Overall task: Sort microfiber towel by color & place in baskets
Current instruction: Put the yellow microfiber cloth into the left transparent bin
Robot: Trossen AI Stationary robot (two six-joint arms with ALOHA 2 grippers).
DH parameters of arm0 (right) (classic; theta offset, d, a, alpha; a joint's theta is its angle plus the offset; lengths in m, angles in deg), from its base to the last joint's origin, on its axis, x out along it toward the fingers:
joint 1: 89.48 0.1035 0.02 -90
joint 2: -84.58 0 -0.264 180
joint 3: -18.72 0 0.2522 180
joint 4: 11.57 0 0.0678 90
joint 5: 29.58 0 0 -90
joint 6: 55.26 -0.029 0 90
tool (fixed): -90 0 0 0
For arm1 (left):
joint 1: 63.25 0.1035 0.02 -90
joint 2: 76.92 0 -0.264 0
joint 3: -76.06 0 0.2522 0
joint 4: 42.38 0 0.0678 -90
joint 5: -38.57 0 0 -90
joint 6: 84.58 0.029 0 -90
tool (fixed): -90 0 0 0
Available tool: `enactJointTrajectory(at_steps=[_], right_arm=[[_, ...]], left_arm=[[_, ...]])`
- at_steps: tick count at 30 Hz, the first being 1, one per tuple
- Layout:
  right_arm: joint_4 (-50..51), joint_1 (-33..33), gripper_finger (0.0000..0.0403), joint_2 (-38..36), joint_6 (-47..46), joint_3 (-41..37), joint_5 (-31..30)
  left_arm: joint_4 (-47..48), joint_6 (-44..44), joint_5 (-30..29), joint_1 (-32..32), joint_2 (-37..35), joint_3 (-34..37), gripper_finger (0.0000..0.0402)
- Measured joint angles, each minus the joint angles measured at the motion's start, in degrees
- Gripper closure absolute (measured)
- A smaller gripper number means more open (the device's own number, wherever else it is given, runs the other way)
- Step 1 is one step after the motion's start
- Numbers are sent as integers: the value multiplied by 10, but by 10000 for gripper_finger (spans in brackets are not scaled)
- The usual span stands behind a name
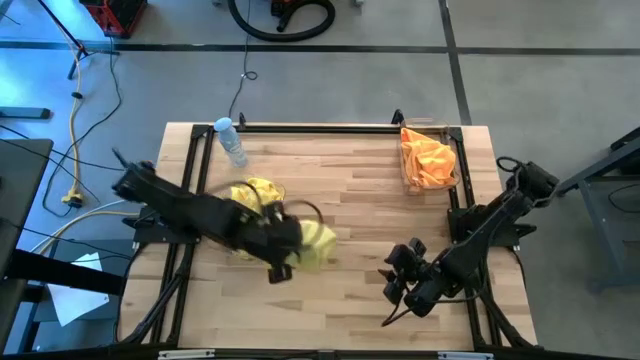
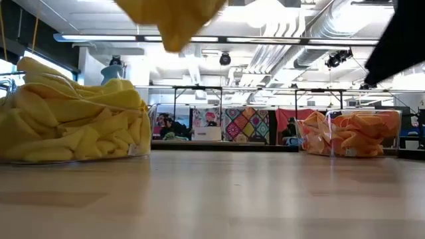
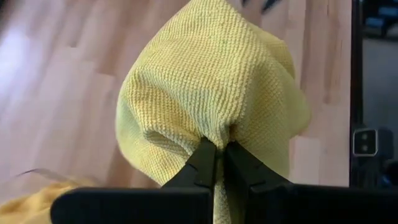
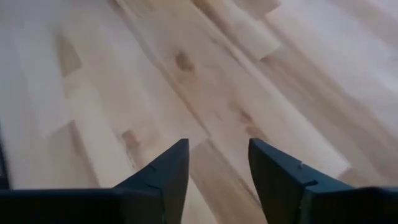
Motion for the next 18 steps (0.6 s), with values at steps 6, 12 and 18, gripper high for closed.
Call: enactJointTrajectory(at_steps=[6,12,18], right_arm=[[-197,2,287,-70,130,-129,9],[-267,-27,335,-147,141,-215,8],[-278,-65,366,-183,128,-241,7]], left_arm=[[80,-60,-42,12,-81,0,401],[237,-226,-38,47,-132,0,401],[273,-279,-25,82,-133,25,401]])
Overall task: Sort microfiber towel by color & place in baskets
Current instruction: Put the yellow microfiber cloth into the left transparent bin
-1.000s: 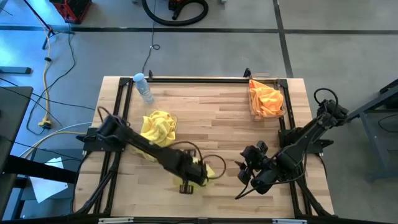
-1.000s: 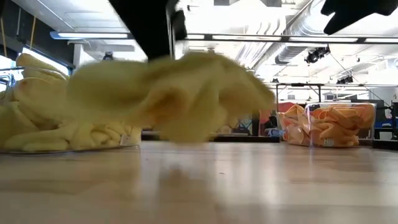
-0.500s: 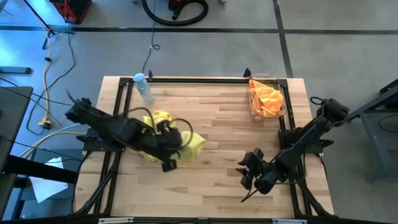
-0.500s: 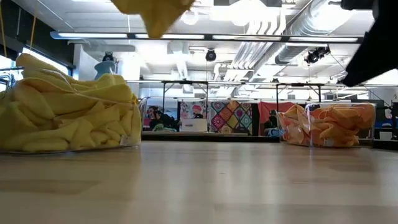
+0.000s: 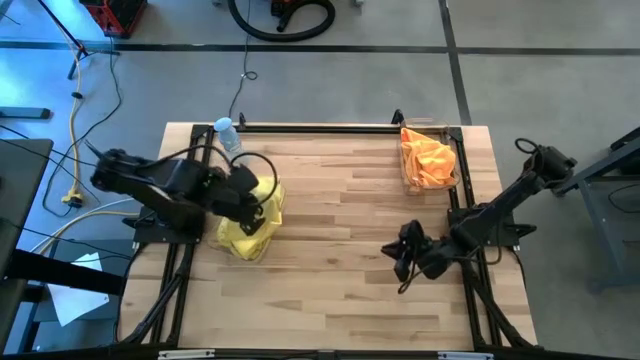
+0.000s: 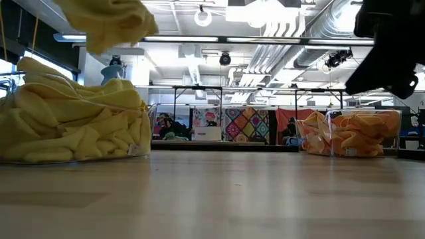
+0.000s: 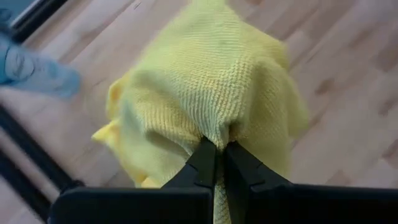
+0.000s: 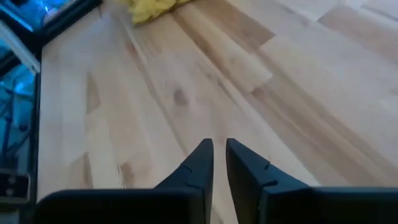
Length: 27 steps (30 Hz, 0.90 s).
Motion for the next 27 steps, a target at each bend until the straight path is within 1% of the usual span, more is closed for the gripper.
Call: enactJointTrajectory(at_steps=[3,7,9,13,16,20,22,27], right_arm=[[-12,-19,374,-1,9,0,0],[-37,-38,380,-1,29,0,1],[-47,-43,380,-1,38,0,1],[-51,-51,380,-1,39,0,1],[-51,-55,380,-1,39,0,1],[-56,-56,380,-1,35,0,2],[-56,-56,380,-1,35,0,3],[-59,-56,380,0,32,0,3]], left_arm=[[17,-32,14,24,2,49,401],[-14,-51,41,49,-5,150,401],[-63,-44,61,63,-12,205,401],[-199,-8,107,99,-14,315,401],[-285,-14,136,130,-9,394,401],[-363,-79,173,161,-6,490,401],[-396,-129,190,167,-11,520,401],[-402,-251,197,160,-16,534,401]])
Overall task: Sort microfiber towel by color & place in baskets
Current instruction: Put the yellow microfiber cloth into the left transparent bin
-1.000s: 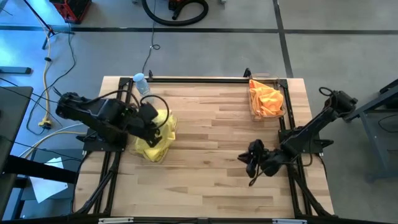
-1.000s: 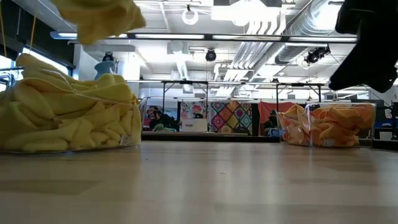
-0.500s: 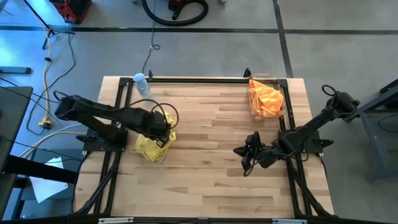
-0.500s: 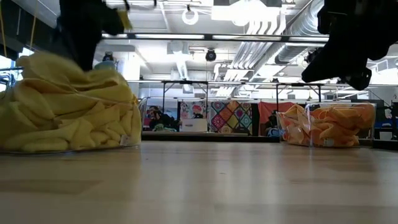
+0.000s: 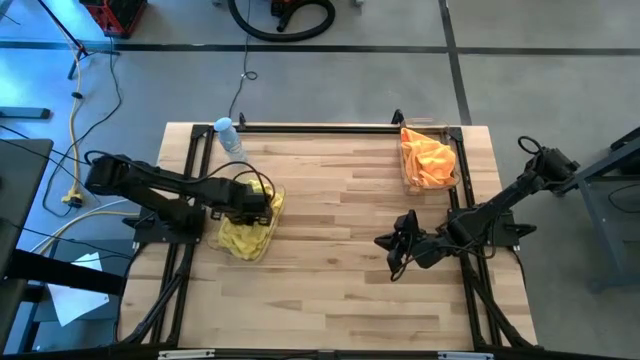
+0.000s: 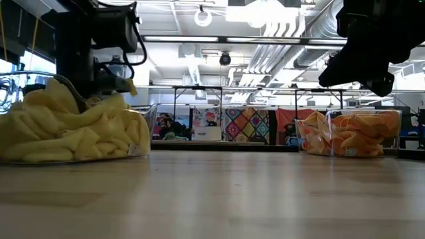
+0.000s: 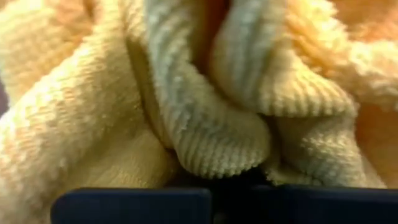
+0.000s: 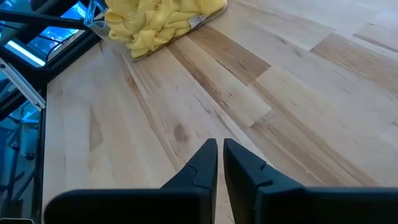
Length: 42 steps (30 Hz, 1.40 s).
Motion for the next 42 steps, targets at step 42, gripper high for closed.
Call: enactJointTrajectory(at_steps=[42], right_arm=[[-3,1,380,0,19,0,117]], left_arm=[[74,-159,-42,-108,-2,-16,401]])
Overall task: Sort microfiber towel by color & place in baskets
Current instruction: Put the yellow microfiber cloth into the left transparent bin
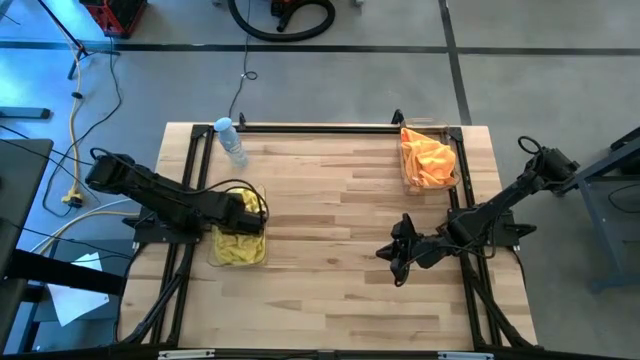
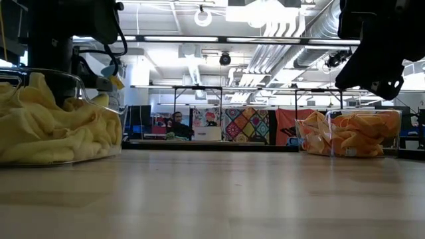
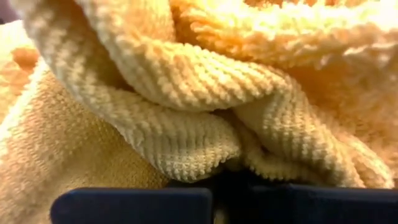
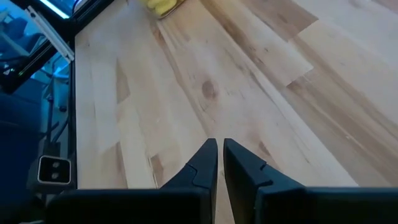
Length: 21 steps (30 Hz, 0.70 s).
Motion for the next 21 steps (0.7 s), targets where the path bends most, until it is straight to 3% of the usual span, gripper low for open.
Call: enactJointTrajectory(at_steps=[5,15,21], right_arm=[[0,0,380,0,0,0,6],[0,0,380,0,-1,0,10],[0,0,380,0,-1,0,11]], left_arm=[[10,10,-3,0,1,-18,384],[17,50,-10,5,1,-45,291],[46,69,-6,5,1,-66,273]])
